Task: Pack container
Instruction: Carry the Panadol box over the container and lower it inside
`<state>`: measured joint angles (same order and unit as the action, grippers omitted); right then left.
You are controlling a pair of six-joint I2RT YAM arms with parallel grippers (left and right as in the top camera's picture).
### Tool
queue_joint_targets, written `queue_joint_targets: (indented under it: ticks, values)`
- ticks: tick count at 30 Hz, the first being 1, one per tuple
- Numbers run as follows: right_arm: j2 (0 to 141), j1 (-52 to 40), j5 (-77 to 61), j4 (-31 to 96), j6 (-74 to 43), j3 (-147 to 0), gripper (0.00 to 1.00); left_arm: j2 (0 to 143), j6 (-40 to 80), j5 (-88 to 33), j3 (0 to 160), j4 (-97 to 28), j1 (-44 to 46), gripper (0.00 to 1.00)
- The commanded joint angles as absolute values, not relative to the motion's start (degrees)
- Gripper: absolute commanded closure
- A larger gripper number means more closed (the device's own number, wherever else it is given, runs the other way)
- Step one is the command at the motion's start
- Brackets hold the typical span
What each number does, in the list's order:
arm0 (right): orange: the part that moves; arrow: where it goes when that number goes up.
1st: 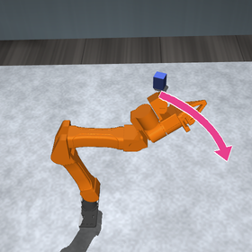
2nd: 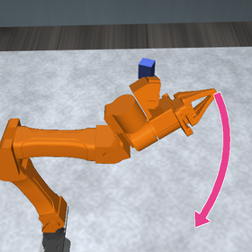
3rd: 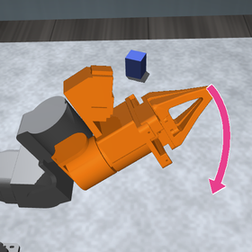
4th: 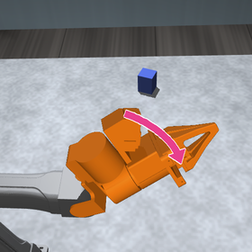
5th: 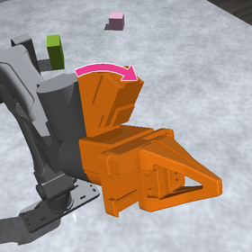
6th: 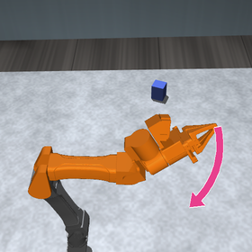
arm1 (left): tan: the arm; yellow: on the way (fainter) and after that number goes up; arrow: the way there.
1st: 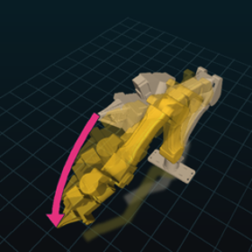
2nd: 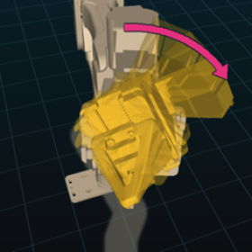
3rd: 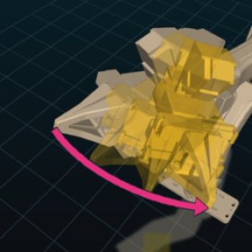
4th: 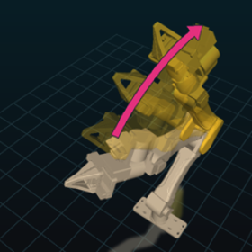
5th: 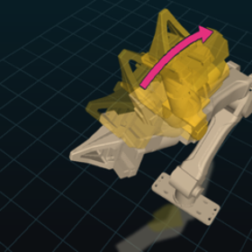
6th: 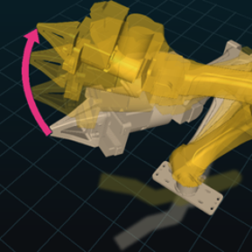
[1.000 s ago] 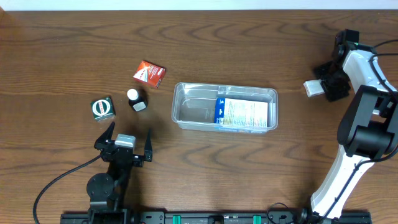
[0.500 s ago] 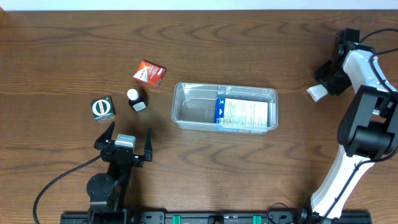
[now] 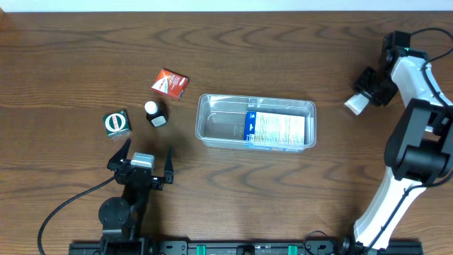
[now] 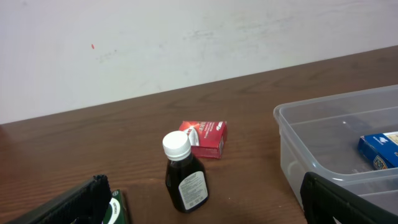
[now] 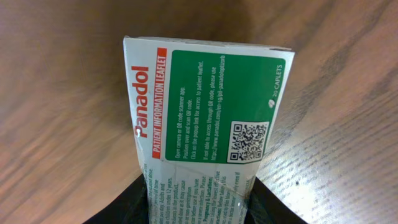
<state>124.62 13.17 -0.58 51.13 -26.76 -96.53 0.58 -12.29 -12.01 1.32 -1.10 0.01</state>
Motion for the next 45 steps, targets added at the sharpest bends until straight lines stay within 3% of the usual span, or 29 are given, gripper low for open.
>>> queue_joint_targets:
  ticks: [1,17,30,38,45]
  values:
    - [117.93,11.86,-1.98,51.00,-22.94,-96.60,0.63,0.25,-13.04,-12.64,0.23,-2.96,-0.03,0.02]
    - [102.19,-1.96,-4.99,56.10,-11.81,-96.60,0.59,0.25,-13.04,-12.64,0.23,-2.96,-0.03,0.02]
    - [100.77,-17.93,-4.95,65.41,-8.60,-96.60,0.58,0.25,-13.04,-12.64,0.23,-2.94,-0.03,0.02]
    - [100.77,-22.39,-4.95,69.45,-2.02,-96.60,0.58,0.25,-13.04,-12.64,0.23,-2.94,-0.03,0.02]
    - [100.77,-23.31,-4.95,69.47,-3.64,-96.60,0.58,0.23,-13.06,-12.64,0.23,-2.96,-0.03,0.02]
